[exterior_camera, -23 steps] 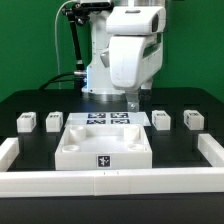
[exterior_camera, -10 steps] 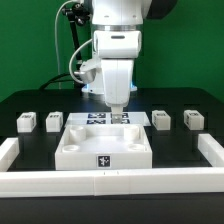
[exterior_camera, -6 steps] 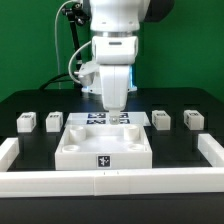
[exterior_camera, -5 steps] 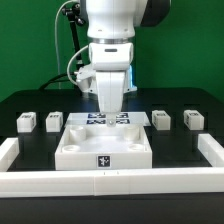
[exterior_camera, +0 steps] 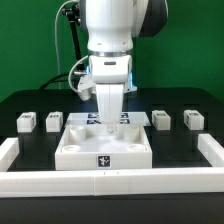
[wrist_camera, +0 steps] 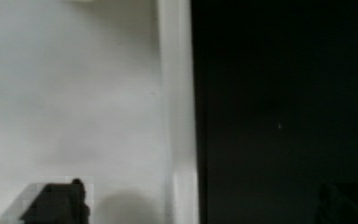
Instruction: Assemble square table
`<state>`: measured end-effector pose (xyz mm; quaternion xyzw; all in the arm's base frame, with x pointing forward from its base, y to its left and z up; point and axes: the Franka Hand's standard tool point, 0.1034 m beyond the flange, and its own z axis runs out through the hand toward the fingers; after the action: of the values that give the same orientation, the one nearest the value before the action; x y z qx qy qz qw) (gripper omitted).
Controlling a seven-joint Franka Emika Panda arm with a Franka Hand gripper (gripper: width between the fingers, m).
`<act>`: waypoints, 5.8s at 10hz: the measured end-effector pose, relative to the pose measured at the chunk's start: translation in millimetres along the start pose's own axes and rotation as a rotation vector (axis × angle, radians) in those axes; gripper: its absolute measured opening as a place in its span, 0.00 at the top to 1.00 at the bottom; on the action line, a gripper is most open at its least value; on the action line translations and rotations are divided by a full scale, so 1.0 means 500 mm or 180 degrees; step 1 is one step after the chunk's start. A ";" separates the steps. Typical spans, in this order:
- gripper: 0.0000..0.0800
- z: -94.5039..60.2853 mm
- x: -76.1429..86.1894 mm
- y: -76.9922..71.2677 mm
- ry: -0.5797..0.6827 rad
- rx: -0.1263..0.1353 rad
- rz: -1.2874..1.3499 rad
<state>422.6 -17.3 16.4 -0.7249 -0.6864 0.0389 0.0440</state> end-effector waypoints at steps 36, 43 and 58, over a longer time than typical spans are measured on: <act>0.92 -0.013 0.205 0.107 0.0066 -0.0243 -0.0055; 0.21 -0.013 0.202 0.107 0.0064 -0.0241 -0.0046; 0.19 -0.099 0.273 0.023 0.0301 -0.0433 0.2782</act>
Offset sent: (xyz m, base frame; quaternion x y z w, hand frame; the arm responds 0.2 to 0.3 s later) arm 0.0000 0.0000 0.0000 0.0000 0.0000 0.0000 1.0000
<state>447.2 118.0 64.9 -0.9492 -0.3137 -0.0245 0.0070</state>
